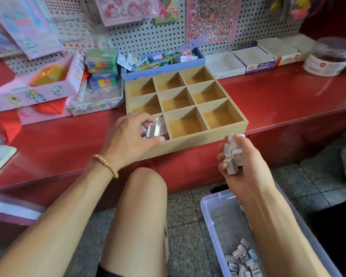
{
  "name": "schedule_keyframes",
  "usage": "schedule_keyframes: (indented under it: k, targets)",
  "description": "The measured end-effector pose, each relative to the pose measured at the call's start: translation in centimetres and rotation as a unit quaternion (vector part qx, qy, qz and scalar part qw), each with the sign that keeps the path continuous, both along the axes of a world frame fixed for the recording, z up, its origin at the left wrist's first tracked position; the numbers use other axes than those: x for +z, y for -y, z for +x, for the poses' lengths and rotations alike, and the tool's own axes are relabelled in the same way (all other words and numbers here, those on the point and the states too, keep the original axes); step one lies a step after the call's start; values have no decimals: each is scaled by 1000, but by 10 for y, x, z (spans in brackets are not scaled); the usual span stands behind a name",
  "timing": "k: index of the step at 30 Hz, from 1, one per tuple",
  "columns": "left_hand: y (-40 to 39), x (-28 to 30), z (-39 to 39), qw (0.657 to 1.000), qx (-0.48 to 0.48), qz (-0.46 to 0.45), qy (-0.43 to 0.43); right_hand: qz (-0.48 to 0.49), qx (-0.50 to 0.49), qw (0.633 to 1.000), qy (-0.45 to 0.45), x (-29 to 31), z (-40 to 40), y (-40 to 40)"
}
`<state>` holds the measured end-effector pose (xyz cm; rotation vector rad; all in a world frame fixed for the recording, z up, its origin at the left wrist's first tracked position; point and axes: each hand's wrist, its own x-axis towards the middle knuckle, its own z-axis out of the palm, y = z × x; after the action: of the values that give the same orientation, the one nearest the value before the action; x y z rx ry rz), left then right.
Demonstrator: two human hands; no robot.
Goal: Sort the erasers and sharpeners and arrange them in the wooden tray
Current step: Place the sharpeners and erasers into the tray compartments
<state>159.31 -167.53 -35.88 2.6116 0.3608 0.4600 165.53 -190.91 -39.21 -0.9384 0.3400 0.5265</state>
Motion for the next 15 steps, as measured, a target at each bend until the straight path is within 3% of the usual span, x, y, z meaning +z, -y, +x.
schedule_keyframes:
  k: [3, 10, 15]
  targets:
    - [-34, -4, 1, 999, 29, 18, -25, -20, 10, 1000, 10, 7, -5, -12]
    - [-47, -13, 17, 985, -1, 124, -122, -46, 30, 998, 33, 23, -4, -34]
    - [-50, -18, 23, 980, -20, 155, -124, -64, 41, 996, 42, 27, -1, -52]
